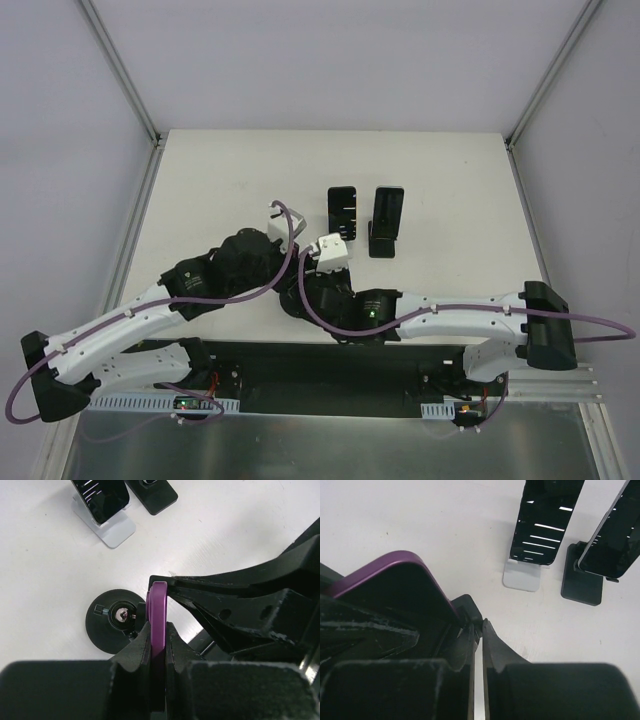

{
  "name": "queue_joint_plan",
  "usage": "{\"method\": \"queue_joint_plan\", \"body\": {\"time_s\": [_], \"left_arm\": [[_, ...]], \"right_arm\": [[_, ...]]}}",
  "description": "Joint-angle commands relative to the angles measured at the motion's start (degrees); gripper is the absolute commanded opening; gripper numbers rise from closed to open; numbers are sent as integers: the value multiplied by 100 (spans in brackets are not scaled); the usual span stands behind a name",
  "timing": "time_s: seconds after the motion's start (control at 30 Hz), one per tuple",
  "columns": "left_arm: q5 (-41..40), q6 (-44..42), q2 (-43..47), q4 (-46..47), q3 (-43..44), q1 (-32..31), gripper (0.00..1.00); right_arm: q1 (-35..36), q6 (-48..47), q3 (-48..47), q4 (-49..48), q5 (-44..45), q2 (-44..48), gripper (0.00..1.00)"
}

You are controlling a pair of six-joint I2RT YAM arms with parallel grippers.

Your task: Place the phone on the phone stand

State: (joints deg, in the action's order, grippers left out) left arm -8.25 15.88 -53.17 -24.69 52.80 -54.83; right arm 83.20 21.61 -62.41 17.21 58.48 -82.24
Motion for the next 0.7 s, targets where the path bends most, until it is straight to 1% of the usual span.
{"method": "queue_joint_plan", "body": {"time_s": [0.0,0.07,0.17,0.23,0.3,0.37,0.4,0.43,0.47,0.5,0.53,0.57,0.6,0.63,0.67], "left_arm": [[-2524,73,-264,-238,-76,306,0],[-2532,100,-282,-247,-59,306,0],[-2577,222,-326,-308,-15,306,0],[-2576,301,-387,-352,11,306,0],[-2472,293,-431,-353,3,306,0],[-2357,319,-327,-326,-76,306,0],[-2243,302,-265,-291,-111,306,0],[-2120,180,-230,-204,-155,306,0],[-2006,127,-142,-186,-173,306,0],[-1814,82,-98,-177,-182,306,0],[-1664,-109,24,-116,-191,315,0],[-1532,-216,104,-89,-199,332,0],[-1374,-313,174,-71,-199,472,0],[-728,-592,297,-36,-165,586,0],[-365,-743,368,51,-147,744,0]], "right_arm": [[530,565,-535,-341,418,200,0],[610,730,-894,-9,550,59,0],[645,687,-1299,229,762,-335,0],[697,1002,-1562,719,945,-494,0],[741,1231,-1599,1011,1016,-548,0],[750,1145,-1503,1021,990,-408,1],[768,1135,-1441,1082,981,-294,4],[785,735,-1353,952,964,-154,14],[786,296,-970,620,833,178,19],[786,-13,-774,112,597,364,23],[786,-321,-520,-154,438,566,28],[786,-1124,-239,-557,114,969,31],[716,-1541,286,-1109,-115,1164,32],[654,-1728,465,-1141,-352,1349,32],[549,-1965,623,-1159,-877,1681,32]]}}
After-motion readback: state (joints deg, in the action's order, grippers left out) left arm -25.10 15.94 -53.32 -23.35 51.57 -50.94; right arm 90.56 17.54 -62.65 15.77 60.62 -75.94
